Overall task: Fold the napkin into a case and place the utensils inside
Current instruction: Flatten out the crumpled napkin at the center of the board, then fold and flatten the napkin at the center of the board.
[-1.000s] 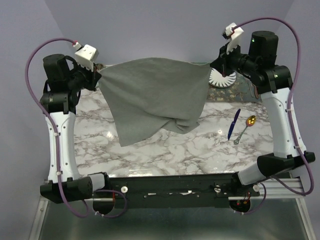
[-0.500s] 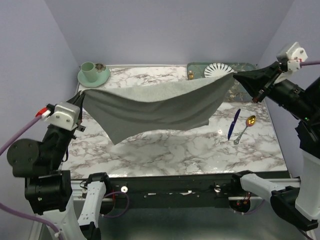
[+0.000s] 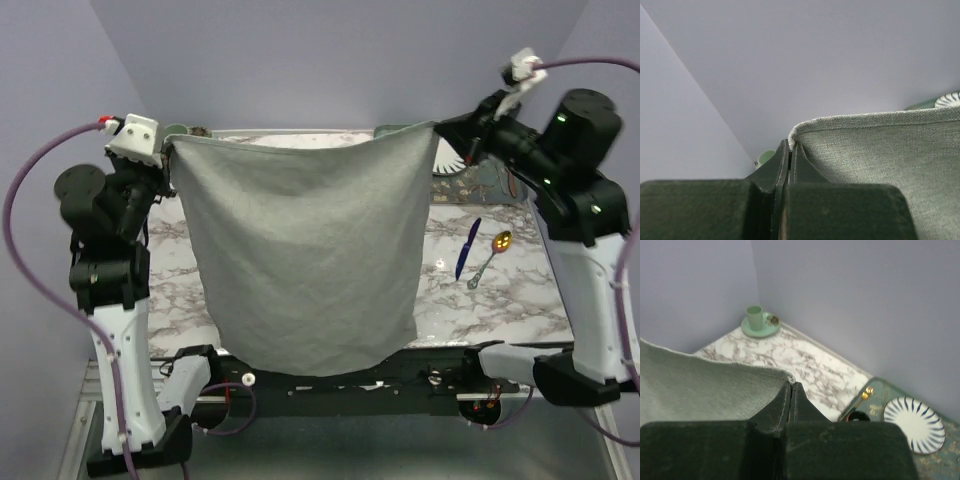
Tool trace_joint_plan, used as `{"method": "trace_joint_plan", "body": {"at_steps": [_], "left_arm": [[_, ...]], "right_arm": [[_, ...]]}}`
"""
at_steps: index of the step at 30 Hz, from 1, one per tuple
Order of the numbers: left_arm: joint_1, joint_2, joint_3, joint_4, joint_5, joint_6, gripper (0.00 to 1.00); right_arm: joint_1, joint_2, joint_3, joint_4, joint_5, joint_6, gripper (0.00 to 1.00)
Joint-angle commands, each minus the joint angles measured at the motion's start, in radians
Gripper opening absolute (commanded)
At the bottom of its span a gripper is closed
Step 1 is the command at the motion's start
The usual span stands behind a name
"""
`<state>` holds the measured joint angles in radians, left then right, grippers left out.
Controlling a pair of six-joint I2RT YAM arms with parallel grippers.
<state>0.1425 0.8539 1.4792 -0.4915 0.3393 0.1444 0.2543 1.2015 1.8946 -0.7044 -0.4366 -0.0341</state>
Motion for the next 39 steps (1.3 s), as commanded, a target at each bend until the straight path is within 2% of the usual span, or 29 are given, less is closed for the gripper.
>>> {"method": "trace_joint_plan", "body": {"at_steps": [1, 5, 6, 11, 15, 21, 25, 28, 33, 39], "left_arm": [[0.003, 0.143, -0.144, 0.155, -0.063, 0.015, 0.00], [0.003, 0.296, -0.224, 0.287, -0.043, 0.052, 0.00], [0.003, 0.376, -0.237, 0.329, -0.031, 0.055, 0.00], [0.005, 0.632, -0.221, 0.410, 0.055, 0.101, 0.00], [0.003, 0.897, -0.116, 0.435, 0.073, 0.129, 0.01], [0.005, 1.114, 0.015, 0.429, 0.090, 0.152, 0.01], [0.005, 1.122, 0.024, 0.407, 0.135, 0.161, 0.01], [0.005, 1.064, -0.011, 0.364, 0.182, 0.198, 0.01], [0.008, 0.906, -0.143, 0.237, 0.219, 0.312, 0.00], [0.049, 0.748, -0.316, -0.036, 0.256, 0.533, 0.00]], "right_arm": [[0.003, 0.174, -0.124, 0.114, 0.098, 0.074, 0.01], [0.002, 0.329, -0.166, 0.212, 0.094, 0.085, 0.01], [0.003, 0.363, -0.164, 0.236, 0.104, 0.085, 0.01], [0.000, 0.602, -0.106, 0.298, 0.095, 0.053, 0.01], [0.000, 0.827, -0.022, 0.324, 0.075, 0.042, 0.01], [0.000, 0.997, 0.093, 0.327, 0.082, -0.013, 0.01], [-0.009, 1.006, 0.095, 0.326, 0.070, -0.032, 0.01], [-0.015, 0.948, 0.057, 0.326, 0.047, -0.047, 0.01], [-0.016, 0.773, -0.127, 0.326, -0.010, -0.093, 0.01], [-0.015, 0.597, -0.388, 0.313, -0.082, -0.167, 0.01]]}}
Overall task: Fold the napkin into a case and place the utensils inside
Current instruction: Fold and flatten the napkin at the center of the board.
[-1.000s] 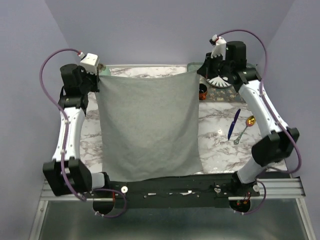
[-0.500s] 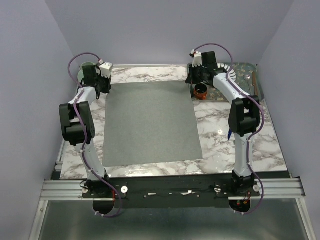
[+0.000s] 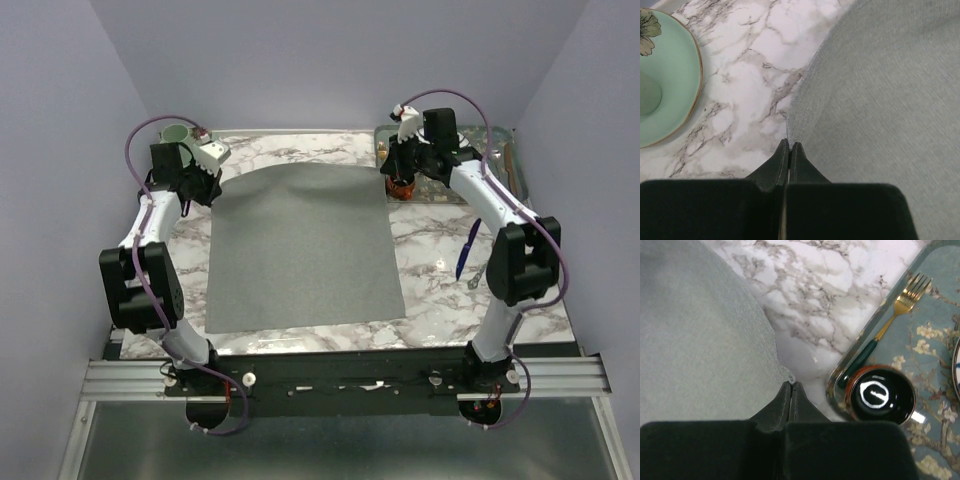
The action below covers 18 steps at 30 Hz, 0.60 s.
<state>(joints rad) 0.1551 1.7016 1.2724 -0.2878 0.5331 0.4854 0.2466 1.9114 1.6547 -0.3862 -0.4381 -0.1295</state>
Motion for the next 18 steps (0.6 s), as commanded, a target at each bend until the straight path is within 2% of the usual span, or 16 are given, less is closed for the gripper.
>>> {"method": "trace_joint_plan", "body": {"at_steps": [1, 7, 10, 13, 18], "left_arm": [[0.046, -0.144, -0.134, -0.293, 0.062, 0.217, 0.00], [0.086, -0.334, -0.361, -0.433, -0.002, 0.453, 0.00], [0.098, -0.433, -0.481, -0.439, -0.050, 0.527, 0.00], [0.097, -0.470, -0.571, -0.403, -0.090, 0.545, 0.00], [0.097, -0.421, -0.596, -0.355, -0.096, 0.481, 0.00]], "right_arm": [[-0.006, -0.162, -0.221, -0.009, -0.106, -0.082, 0.01], [-0.007, -0.310, -0.453, -0.048, -0.111, -0.145, 0.01], [-0.006, -0.383, -0.578, -0.046, -0.074, -0.183, 0.01], [-0.009, -0.397, -0.657, -0.046, -0.036, -0.217, 0.01], [-0.007, -0.348, -0.679, -0.052, -0.019, -0.237, 0.01]]}}
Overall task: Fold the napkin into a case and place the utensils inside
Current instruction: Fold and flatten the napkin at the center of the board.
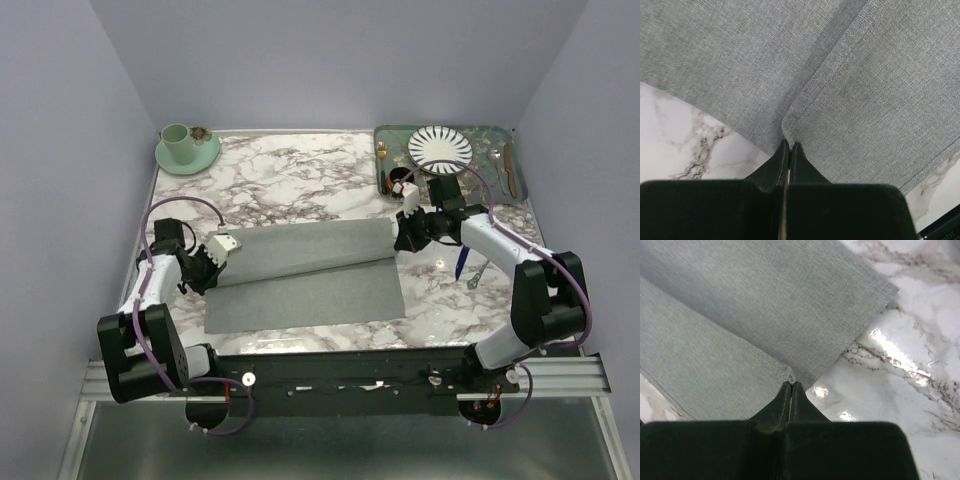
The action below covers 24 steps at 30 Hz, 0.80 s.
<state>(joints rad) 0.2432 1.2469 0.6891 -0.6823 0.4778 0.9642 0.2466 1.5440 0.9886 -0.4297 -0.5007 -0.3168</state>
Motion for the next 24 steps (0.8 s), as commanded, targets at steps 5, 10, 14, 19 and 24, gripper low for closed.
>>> {"method": "trace_joint_plan", "body": {"at_steps": [5, 10, 14, 19, 24], "left_arm": [[0.008, 0.036, 0.029, -0.029, 0.001, -0.016, 0.00], [0.011, -0.065, 0.061, -0.178, -0.025, 0.051, 0.00], [0.013, -0.164, 0.040, -0.235, -0.045, 0.079, 0.00], [0.011, -0.231, -0.037, -0.264, -0.093, 0.090, 0.00], [0.004, -0.236, -0.102, -0.246, -0.128, 0.097, 0.00]], "right_arm": [[-0.006, 0.010, 0.008, -0.070, 0.034, -0.054, 0.01], [-0.004, -0.079, 0.007, -0.202, 0.013, -0.073, 0.01], [0.013, -0.146, -0.048, -0.248, 0.010, -0.079, 0.01], [0.074, -0.148, -0.079, -0.279, 0.063, -0.094, 0.01], [0.144, -0.026, -0.065, -0.333, 0.135, -0.116, 0.01]]}}
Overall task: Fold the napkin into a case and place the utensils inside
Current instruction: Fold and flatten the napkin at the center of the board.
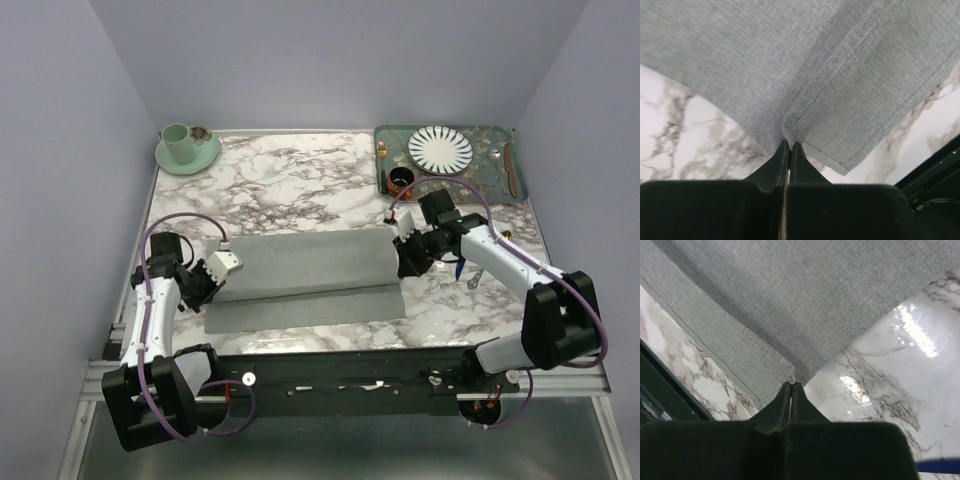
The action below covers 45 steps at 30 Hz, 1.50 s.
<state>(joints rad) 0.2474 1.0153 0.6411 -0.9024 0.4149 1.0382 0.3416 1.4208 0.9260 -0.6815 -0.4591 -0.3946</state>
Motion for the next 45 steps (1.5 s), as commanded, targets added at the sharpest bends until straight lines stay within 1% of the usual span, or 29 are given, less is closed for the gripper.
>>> {"method": "trace_joint_plan", "body": {"at_steps": [1, 5, 12, 13, 16, 19, 21, 26, 30, 33, 38, 45], "left_arm": [[-0.002, 0.024, -0.063, -0.006, -0.070, 0.014, 0.00], [-0.007, 0.126, -0.061, 0.049, -0.077, -0.036, 0.00], [-0.034, 0.336, -0.014, 0.200, -0.131, -0.141, 0.00], [-0.034, 0.382, 0.009, 0.224, -0.142, -0.148, 0.00], [-0.036, 0.455, 0.061, 0.276, -0.160, -0.170, 0.00], [-0.033, 0.520, 0.136, 0.277, -0.169, -0.187, 0.00], [-0.034, 0.535, 0.170, 0.263, -0.156, -0.188, 0.00], [-0.034, 0.513, 0.238, 0.188, -0.116, -0.181, 0.00], [-0.036, 0.457, 0.247, 0.132, -0.099, -0.173, 0.00], [-0.034, 0.390, 0.233, 0.086, -0.088, -0.159, 0.00], [-0.034, 0.287, 0.187, 0.037, -0.108, -0.124, 0.00], [-0.034, 0.178, 0.146, -0.013, -0.129, -0.089, 0.00]], "right_arm": [[0.065, 0.119, -0.006, -0.076, 0.123, -0.041, 0.01], [0.073, 0.228, 0.026, -0.052, 0.169, -0.014, 0.01], [0.071, 0.338, 0.097, -0.021, 0.243, -0.001, 0.01], [0.070, 0.346, 0.109, -0.017, 0.252, 0.003, 0.01], [0.065, 0.391, 0.169, -0.015, 0.284, 0.003, 0.01], [0.048, 0.434, 0.238, -0.029, 0.307, -0.003, 0.01], [0.040, 0.449, 0.275, -0.052, 0.307, -0.006, 0.01], [0.036, 0.423, 0.342, -0.108, 0.260, -0.006, 0.01], [0.036, 0.373, 0.338, -0.151, 0.220, 0.003, 0.01], [0.034, 0.325, 0.317, -0.173, 0.197, 0.008, 0.01], [0.039, 0.285, 0.275, -0.207, 0.152, 0.022, 0.01], [0.048, 0.236, 0.215, -0.242, 0.142, 0.025, 0.01]]}}
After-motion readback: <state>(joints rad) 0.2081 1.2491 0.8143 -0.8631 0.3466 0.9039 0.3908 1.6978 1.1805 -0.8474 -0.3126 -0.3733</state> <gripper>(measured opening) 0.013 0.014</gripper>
